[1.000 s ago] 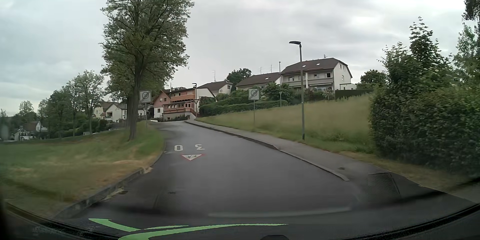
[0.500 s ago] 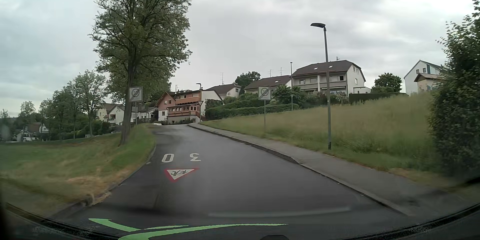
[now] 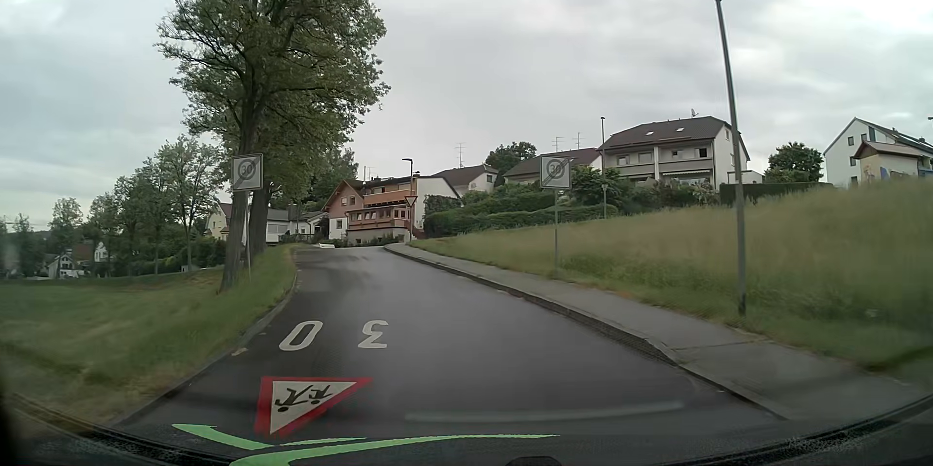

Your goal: Follow the waypoints while adhering to traffic rules and regulations

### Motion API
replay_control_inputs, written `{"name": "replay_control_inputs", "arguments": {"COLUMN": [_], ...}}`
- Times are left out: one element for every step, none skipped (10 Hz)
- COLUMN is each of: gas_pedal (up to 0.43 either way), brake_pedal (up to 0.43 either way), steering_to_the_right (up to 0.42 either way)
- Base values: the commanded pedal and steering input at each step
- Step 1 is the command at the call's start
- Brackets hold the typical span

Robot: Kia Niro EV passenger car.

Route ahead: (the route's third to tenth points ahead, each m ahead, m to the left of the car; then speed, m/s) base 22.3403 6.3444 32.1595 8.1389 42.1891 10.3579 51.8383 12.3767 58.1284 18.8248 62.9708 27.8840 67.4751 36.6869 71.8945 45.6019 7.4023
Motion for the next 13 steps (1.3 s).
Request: {"name": "replay_control_inputs", "arguments": {"gas_pedal": [0.118, 0.118, 0.118, 0.118, 0.118, 0.118, 0.118, 0.118, 0.118, 0.118, 0.118, 0.118, 0.118], "brake_pedal": [0.0, 0.0, 0.0, 0.0, 0.0, 0.0, 0.0, 0.0, 0.0, 0.0, 0.0, 0.0, 0.0], "steering_to_the_right": [-0.072, -0.072, -0.072, -0.072, -0.072, -0.072, -0.072, -0.072, -0.072, -0.073, -0.074, -0.076, -0.079]}}
